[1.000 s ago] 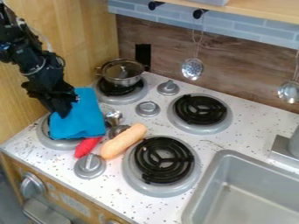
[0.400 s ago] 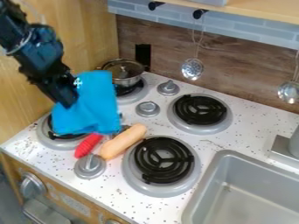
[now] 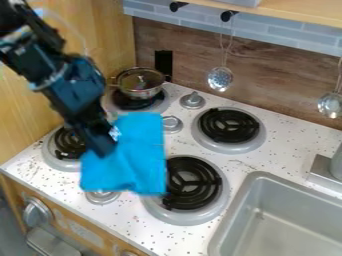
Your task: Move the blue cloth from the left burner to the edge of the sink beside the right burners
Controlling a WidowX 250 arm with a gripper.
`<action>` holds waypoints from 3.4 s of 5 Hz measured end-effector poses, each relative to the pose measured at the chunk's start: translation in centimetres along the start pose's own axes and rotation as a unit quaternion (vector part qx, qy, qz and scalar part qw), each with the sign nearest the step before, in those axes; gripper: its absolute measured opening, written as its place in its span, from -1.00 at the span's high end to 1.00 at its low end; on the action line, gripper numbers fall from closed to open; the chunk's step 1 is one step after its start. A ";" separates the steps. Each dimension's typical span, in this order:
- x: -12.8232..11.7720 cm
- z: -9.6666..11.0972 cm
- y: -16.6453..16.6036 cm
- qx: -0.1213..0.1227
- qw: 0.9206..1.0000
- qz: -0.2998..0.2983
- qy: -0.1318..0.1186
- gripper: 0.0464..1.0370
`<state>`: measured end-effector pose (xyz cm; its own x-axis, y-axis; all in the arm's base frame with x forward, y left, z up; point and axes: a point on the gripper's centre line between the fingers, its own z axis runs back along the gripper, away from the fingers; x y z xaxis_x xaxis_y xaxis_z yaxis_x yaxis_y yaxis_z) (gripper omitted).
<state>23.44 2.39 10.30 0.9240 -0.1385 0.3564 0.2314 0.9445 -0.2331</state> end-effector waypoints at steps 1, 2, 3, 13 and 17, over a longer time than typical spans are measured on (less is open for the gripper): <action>-1.9 -1.1 -1.5 0.005 0.999 -0.032 0.023 0.88; -1.7 -3.8 -2.1 0.024 0.998 -0.043 0.042 0.88; -1.4 -7.3 -2.2 0.036 0.996 -0.034 0.073 0.88; 9.3 -13.0 -2.4 0.063 0.995 0.022 0.067 0.88; 3.4 -10.2 -2.2 0.081 0.994 -0.006 0.070 0.88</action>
<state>29.16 -3.19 2.84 0.9575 -0.1793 0.2260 0.2009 0.9766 -0.0766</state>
